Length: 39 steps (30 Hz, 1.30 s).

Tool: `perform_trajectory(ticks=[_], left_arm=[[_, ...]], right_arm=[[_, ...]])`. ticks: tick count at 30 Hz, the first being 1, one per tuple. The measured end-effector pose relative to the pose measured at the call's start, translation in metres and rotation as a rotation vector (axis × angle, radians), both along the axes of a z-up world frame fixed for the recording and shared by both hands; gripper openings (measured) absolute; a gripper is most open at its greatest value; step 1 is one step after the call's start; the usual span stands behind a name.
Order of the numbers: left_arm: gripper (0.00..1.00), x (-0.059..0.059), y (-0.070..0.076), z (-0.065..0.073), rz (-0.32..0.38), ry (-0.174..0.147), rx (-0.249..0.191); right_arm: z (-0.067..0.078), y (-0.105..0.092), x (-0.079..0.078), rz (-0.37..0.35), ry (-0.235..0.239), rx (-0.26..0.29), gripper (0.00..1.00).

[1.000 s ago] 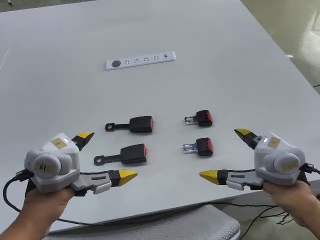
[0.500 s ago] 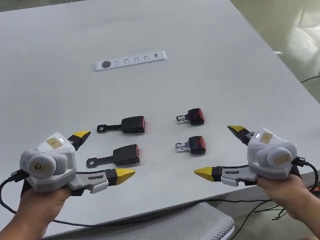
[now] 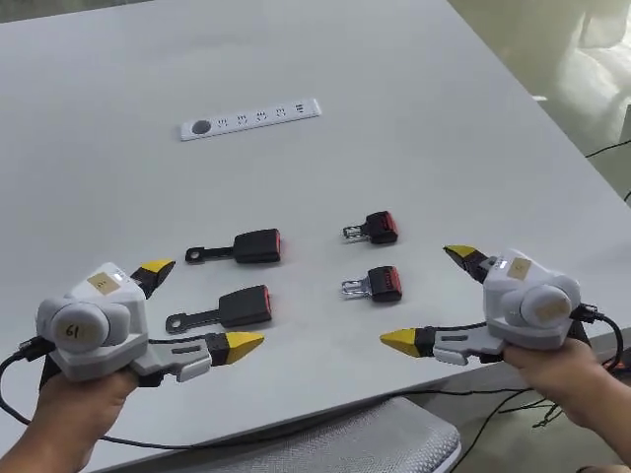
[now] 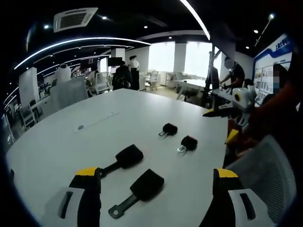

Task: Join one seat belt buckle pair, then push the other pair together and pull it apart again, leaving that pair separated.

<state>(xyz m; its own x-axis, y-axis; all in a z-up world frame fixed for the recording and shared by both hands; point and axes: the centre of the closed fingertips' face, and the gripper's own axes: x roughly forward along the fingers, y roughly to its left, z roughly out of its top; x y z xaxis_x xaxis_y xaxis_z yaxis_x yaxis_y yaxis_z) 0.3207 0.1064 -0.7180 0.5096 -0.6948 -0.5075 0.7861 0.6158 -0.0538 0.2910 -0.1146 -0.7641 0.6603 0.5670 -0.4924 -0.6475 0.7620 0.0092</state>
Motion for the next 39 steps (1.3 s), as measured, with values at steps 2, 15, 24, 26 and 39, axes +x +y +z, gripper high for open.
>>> perform_trajectory(ticks=[2,15,24,26,39], left_arm=[[1.0,0.001,0.0,0.0,0.003,0.001,-0.001],[1.0,0.006,0.005,-0.003,0.013,0.009,0.003],[1.0,0.008,0.015,-0.002,0.031,0.009,0.003],[1.0,0.008,0.017,-0.003,0.032,0.006,0.006],[1.0,0.008,0.023,-0.012,0.017,0.019,0.031]], right_arm=[[0.0,0.0,0.0,0.002,0.001,0.0,1.0],[-0.004,0.004,0.007,0.013,0.01,0.002,1.0],[-0.005,0.008,0.009,0.023,0.012,0.007,1.0],[-0.006,0.009,0.009,0.028,0.015,0.007,1.0],[-0.009,0.013,0.017,0.053,0.02,0.018,1.0]])
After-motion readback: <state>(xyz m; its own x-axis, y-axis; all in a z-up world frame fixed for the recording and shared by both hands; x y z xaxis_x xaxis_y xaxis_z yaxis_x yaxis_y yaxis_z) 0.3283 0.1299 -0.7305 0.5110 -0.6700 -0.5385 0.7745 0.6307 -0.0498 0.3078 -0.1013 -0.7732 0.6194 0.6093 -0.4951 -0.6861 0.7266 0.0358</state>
